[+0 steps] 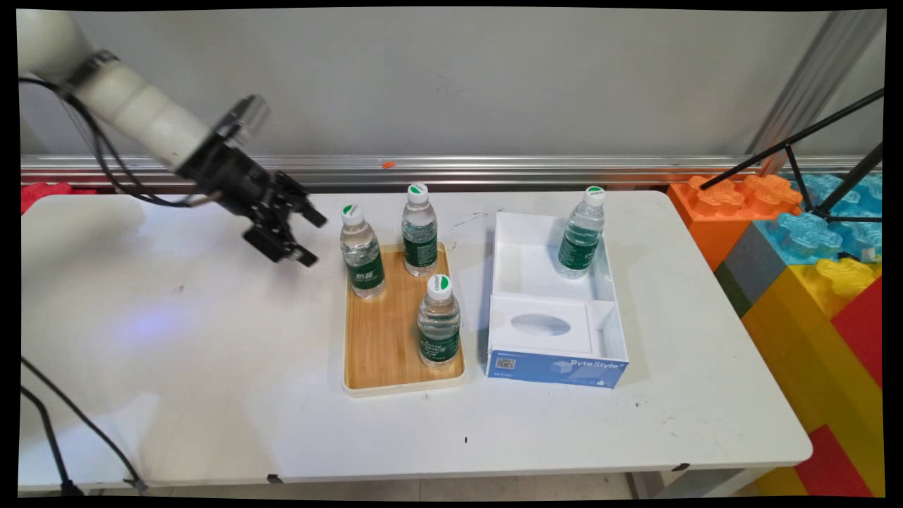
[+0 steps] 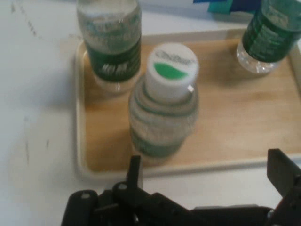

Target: Pick up the green bottle from the white box

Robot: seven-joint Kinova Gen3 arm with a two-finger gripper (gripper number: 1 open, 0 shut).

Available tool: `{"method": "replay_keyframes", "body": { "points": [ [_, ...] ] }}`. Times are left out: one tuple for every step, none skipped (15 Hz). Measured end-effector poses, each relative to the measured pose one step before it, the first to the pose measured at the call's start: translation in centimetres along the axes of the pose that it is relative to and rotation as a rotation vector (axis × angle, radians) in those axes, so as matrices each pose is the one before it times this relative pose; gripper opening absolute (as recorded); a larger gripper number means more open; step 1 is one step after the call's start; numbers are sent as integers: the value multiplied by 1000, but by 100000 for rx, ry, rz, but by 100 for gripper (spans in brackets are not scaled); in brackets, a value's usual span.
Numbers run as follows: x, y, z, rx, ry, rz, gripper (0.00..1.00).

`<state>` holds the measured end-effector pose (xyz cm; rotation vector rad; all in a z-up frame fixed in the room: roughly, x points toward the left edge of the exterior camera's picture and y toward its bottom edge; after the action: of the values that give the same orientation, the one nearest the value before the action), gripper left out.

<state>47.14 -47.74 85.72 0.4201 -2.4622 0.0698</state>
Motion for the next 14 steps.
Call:
{"method": "replay_keyframes", "body": {
  "points": [
    [42, 684, -1500, 1626, -1401, -1472, 100],
    [54, 652, -1291, 1512, -1120, -1087, 100],
    [16, 693, -1183, 1321, -1143, -1119, 100],
    [4, 880, -1223, 1217, -1225, -1313, 100],
    [67, 811, -949, 884, -801, -1300, 100],
    [115, 747, -646, 410, -775, -913, 100],
    [185, 1002, -721, 529, -555, -1418, 100],
    [259, 1301, -627, 328, -717, -1715, 100],
    [382, 1374, -449, 375, -398, -1804, 100],
    [409, 1151, -240, 471, -96, -1935, 100],
    [298, 757, -105, 286, -152, -1322, 100],
    [511, 1141, -122, 646, 239, -2200, 100],
    [684, 1296, -111, 965, 630, -2546, 100],
    [862, 1271, -68, 1220, 1386, -2535, 100]
  ]
}}
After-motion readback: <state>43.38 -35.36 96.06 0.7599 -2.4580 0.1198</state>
